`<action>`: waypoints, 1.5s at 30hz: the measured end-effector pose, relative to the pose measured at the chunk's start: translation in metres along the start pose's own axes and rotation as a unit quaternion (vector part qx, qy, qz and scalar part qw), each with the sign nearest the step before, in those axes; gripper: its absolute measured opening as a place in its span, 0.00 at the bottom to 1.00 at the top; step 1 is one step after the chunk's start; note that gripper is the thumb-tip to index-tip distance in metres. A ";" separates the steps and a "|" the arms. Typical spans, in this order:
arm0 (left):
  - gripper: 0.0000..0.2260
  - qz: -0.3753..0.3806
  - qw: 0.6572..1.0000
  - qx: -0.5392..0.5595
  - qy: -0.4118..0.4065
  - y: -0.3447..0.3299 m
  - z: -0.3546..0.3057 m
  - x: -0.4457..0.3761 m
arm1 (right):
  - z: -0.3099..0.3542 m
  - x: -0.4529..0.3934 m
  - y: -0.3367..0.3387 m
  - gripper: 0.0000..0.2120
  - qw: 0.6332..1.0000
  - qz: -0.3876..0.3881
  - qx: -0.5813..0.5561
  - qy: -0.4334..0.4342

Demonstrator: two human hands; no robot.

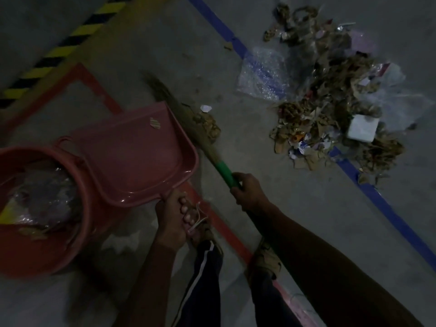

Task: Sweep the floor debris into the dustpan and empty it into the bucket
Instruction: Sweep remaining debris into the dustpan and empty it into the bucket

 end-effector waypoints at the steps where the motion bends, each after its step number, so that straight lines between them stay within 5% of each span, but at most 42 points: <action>1: 0.14 0.003 1.000 -0.002 -0.008 0.002 0.001 0.001 | -0.009 0.001 0.003 0.28 1.000 -0.014 -0.017 -0.018; 7: 0.14 -0.002 0.999 -0.036 -0.007 0.009 0.014 0.007 | -0.089 0.031 0.053 0.26 0.987 -0.116 -0.032 -0.106; 14: 0.13 0.004 0.998 -0.058 -0.001 -0.017 0.026 0.011 | -0.108 0.089 0.102 0.25 0.973 -0.151 0.149 -0.088; 23: 0.13 0.017 1.000 -0.004 0.000 -0.024 0.032 0.017 | -0.053 0.053 0.023 0.35 0.994 -0.040 0.056 0.087; 30: 0.14 -0.020 0.998 -0.058 0.014 -0.005 0.033 0.011 | -0.012 0.017 -0.009 0.21 0.995 0.078 -0.054 -0.004; 33: 0.14 -0.008 0.998 -0.052 0.022 -0.006 0.036 0.009 | -0.028 0.016 0.001 0.24 0.995 0.035 -0.081 -0.034; 37: 0.14 0.007 0.999 -0.030 0.017 -0.012 0.039 0.007 | -0.053 0.028 0.029 0.31 0.999 -0.042 0.022 -0.025; 45: 0.11 0.019 0.999 -0.037 0.009 -0.020 0.041 -0.001 | -0.105 0.086 0.075 0.25 0.972 -0.179 0.084 -0.127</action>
Point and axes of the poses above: each hand's wrist, its own x-axis away from the middle knuckle, its own y-axis out of the back of the hand, z = x × y, the point moved 3 cm from there along -x, towards the middle knuckle, and after that the axes turned 9 degrees about z, right-handed, at the moved point
